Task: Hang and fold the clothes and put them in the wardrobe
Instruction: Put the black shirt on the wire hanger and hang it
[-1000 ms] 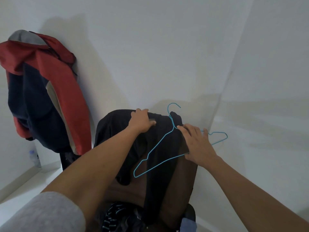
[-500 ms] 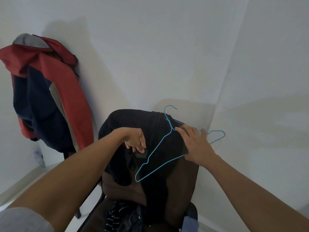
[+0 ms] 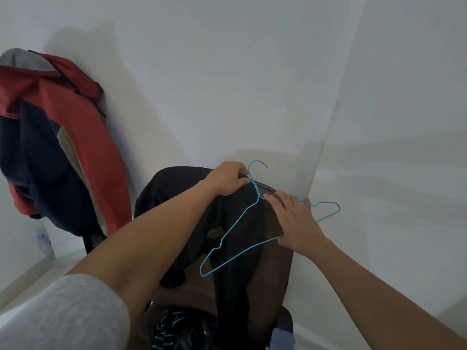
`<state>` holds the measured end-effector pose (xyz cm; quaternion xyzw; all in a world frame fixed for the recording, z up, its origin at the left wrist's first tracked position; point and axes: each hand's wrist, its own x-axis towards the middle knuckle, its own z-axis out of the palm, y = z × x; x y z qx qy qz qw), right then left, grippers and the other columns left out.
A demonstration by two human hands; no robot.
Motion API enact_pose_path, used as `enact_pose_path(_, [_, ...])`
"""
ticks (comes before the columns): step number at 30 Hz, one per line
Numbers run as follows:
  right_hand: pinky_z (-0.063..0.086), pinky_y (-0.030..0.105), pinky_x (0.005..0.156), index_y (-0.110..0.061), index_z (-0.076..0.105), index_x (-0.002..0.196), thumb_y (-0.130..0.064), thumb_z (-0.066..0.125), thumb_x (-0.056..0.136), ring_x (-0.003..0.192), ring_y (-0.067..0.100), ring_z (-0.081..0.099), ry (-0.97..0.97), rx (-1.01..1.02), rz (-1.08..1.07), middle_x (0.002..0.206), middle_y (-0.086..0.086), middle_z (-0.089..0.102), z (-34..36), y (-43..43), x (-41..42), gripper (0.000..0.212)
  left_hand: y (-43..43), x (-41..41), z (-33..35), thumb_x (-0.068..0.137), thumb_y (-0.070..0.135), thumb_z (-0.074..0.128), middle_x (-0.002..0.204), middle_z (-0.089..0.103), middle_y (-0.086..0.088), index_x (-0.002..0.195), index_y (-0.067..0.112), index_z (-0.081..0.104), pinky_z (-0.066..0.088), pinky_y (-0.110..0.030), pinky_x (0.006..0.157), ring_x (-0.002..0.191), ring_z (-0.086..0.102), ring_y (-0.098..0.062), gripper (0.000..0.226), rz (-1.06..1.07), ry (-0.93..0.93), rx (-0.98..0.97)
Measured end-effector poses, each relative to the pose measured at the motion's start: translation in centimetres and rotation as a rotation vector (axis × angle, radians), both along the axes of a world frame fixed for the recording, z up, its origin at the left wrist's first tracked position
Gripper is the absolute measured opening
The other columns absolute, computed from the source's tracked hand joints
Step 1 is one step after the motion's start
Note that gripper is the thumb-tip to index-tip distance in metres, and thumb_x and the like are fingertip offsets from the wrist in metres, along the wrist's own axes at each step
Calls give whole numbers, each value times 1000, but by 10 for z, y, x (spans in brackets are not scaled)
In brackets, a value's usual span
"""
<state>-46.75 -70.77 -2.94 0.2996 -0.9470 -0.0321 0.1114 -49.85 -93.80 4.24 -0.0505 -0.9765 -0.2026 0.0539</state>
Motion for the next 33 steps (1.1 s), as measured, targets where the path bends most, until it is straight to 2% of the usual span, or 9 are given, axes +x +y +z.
enact_pose_path(5, [24,66,112,-26,15,152,-40,88,64,140,29,30,-11,-14,-16,153,2,21,-3,11,-4,115,7,-16,16,98,16,59,147,51,-8,145,15,50,36,-36,110,134,48,-27,47,-101,-168,-262])
enact_pose_path(9, [24,67,112,-27,14,152,-42,88,63,139,29,31,-4,-28,-11,153,2,21,-4,13,-4,117,-5,-17,26,90,1,54,131,60,-5,134,18,62,46,-35,101,122,55,-28,47,-122,-219,-358])
enact_pose_path(15, [26,66,110,-24,19,153,-36,88,62,137,31,34,19,-43,11,152,4,25,1,10,-2,114,-19,-15,14,85,11,67,113,68,-4,104,16,75,55,-35,85,97,64,-23,22,-3,-78,-303])
enact_pose_path(20, [31,65,109,-25,21,149,-39,90,58,135,29,37,32,-63,12,150,3,27,4,6,-6,116,-21,-6,21,82,37,65,114,55,3,93,26,67,43,-37,80,105,50,-23,15,-127,247,-642])
enact_pose_path(22, [31,65,110,-26,18,148,-40,89,58,134,28,37,46,-81,17,148,2,27,7,6,-5,115,-23,-4,22,82,33,65,119,58,4,88,23,63,43,-36,85,111,48,-23,12,-192,321,-525])
enact_pose_path(24, [29,66,111,-27,17,148,-38,89,59,135,27,35,55,-128,10,147,0,25,13,8,-3,115,-24,1,24,82,23,65,119,65,5,84,22,58,46,-35,91,117,52,-21,8,-214,259,-202])
enact_pose_path(27, [24,65,113,-28,15,150,-38,88,62,138,26,31,75,-188,-9,148,0,22,30,13,-1,115,-24,9,39,81,16,65,98,70,3,82,20,55,50,-29,72,98,66,-13,11,-165,265,154])
enact_pose_path(30, [25,64,112,-29,12,150,-39,88,61,138,25,32,123,-201,-17,148,-1,22,52,20,1,117,-20,20,65,84,6,64,90,66,-3,82,17,48,38,-18,63,75,56,4,20,-190,338,148])
enact_pose_path(33, [27,65,112,-30,12,150,-38,89,58,136,24,33,170,-245,-20,146,-1,24,76,28,6,120,-18,30,91,84,0,56,84,60,-7,83,16,46,40,-23,64,76,54,-19,19,-212,407,90])
